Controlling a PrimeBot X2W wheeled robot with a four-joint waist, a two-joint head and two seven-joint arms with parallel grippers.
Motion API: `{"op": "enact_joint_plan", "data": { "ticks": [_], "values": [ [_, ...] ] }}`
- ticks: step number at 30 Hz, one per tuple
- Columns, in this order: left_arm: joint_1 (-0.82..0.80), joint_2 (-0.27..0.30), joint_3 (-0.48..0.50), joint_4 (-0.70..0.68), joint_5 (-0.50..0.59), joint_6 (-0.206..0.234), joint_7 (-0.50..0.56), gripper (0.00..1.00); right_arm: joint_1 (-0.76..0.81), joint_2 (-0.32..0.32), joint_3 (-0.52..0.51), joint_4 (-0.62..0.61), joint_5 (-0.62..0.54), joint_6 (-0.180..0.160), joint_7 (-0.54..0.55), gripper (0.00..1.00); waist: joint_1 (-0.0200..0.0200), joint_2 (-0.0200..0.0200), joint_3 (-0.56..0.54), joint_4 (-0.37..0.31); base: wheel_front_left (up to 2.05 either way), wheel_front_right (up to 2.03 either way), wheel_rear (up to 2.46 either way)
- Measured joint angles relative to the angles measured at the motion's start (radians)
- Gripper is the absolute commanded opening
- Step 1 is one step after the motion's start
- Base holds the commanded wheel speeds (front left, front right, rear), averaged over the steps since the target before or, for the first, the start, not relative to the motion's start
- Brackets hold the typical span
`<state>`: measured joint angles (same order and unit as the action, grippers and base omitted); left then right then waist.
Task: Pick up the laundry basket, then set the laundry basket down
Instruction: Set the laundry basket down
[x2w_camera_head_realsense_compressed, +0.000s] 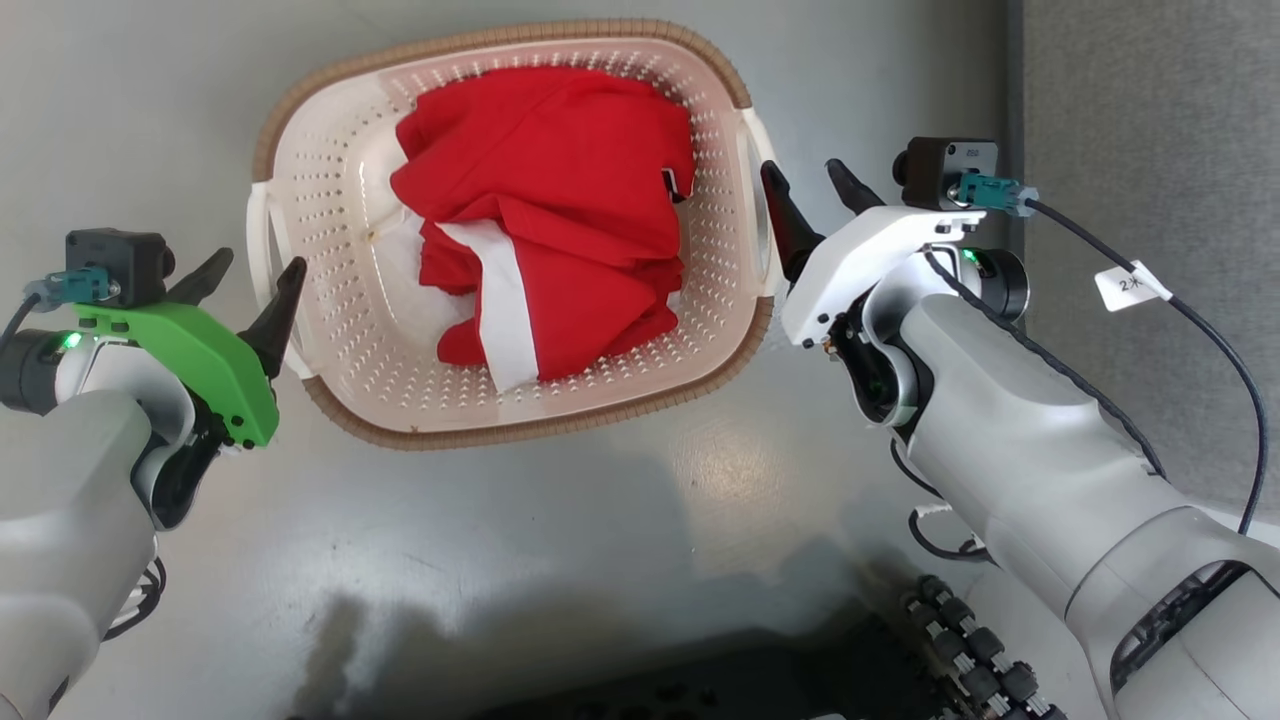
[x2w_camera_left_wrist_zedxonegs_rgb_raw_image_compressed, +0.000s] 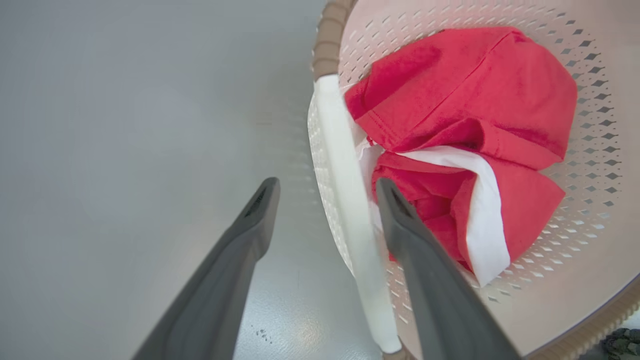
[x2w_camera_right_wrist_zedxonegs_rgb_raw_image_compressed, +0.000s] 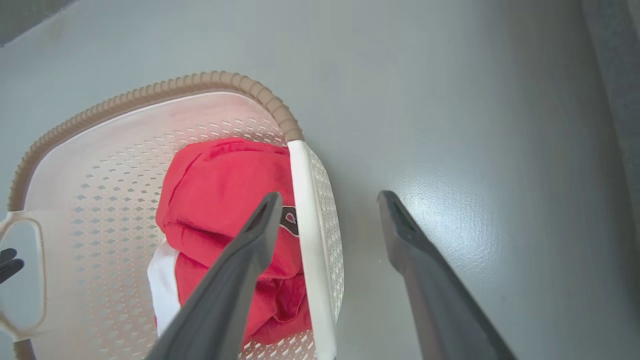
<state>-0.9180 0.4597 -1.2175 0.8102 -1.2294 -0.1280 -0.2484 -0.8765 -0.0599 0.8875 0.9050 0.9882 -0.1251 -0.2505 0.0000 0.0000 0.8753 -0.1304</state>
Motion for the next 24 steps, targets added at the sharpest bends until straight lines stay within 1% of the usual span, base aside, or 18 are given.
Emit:
{"op": "enact_joint_plan", "data": {
  "ticks": [6, 12, 24],
  "values": [
    [0.004, -0.005, 0.000, -0.003, -0.004, 0.000, 0.000, 1.00, 0.021, 0.000, -0.021, -0.010, -0.008, 0.000, 0.000, 1.00, 0.0000, 0.0000, -0.045, -0.004, 0.00, 0.00, 0.00],
    [0.024, -0.007, 0.035, -0.018, 0.001, 0.000, 0.000, 1.00, 0.053, 0.000, -0.048, -0.020, -0.034, 0.000, 0.000, 1.00, 0.0000, 0.0000, -0.104, -0.005, 0.00, 0.00, 0.00],
    [0.125, -0.008, 0.167, -0.107, 0.027, 0.000, 0.000, 1.00, 0.134, 0.000, -0.134, -0.065, -0.147, 0.000, 0.000, 1.00, 0.0000, 0.0000, -0.272, -0.008, 0.00, 0.00, 0.00]
  ]
}}
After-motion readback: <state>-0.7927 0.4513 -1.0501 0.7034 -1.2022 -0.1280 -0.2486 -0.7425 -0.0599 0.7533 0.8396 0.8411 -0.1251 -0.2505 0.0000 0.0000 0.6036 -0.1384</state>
